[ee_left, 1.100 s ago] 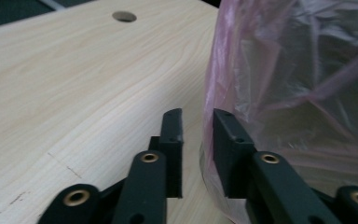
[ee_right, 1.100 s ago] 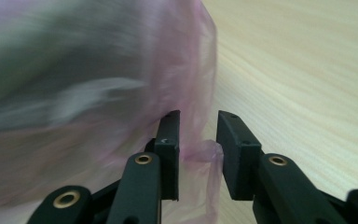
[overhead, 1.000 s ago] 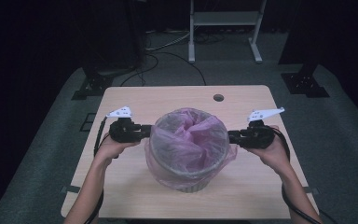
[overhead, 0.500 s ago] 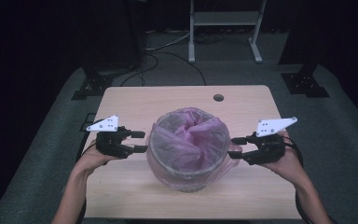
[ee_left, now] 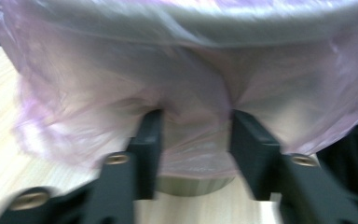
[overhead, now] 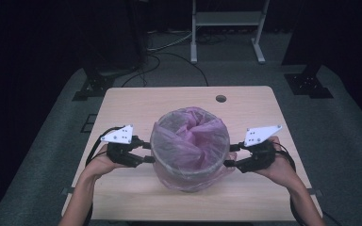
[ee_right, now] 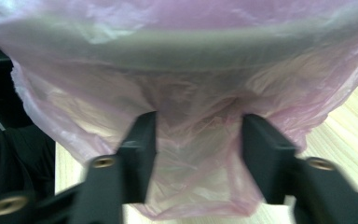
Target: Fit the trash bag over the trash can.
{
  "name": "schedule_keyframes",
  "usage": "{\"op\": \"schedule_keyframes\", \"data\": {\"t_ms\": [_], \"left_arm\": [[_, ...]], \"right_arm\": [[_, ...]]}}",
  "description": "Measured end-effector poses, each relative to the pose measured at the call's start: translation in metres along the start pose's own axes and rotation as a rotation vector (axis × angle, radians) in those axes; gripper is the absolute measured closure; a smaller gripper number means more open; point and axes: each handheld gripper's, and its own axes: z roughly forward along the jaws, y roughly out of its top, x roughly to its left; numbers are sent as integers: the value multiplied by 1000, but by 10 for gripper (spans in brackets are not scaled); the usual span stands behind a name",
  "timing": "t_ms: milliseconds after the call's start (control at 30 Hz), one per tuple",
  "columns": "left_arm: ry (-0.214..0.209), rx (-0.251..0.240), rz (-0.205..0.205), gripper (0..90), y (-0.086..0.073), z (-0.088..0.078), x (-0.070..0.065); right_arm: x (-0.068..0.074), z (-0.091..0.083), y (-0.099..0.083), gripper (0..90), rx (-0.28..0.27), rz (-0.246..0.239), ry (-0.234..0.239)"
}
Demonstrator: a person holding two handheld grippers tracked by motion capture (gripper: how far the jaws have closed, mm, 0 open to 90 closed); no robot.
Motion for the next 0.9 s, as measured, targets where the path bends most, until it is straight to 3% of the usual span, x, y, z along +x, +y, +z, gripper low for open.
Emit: {"op": "schedule_keyframes", "data": {"t_ms": [133,200,333,567,900], "left_arm": [[5,-9,2,792,-3,2,-1],[17,-7,4,882,-3,3,-2],[17,-21,-25,900,-8,6,0],[14,-1,-56,900,-21,13,-1],[44,54,-103,900,-40,17,-4]], "right_arm": [[1,0,-2,806,-15,15,-3],[0,0,-3,898,-19,29,-13],[-4,-1,-5,900,-24,63,-21],[-8,8,-15,900,2,96,-28],[-13,21,-30,900,29,133,-14]]}}
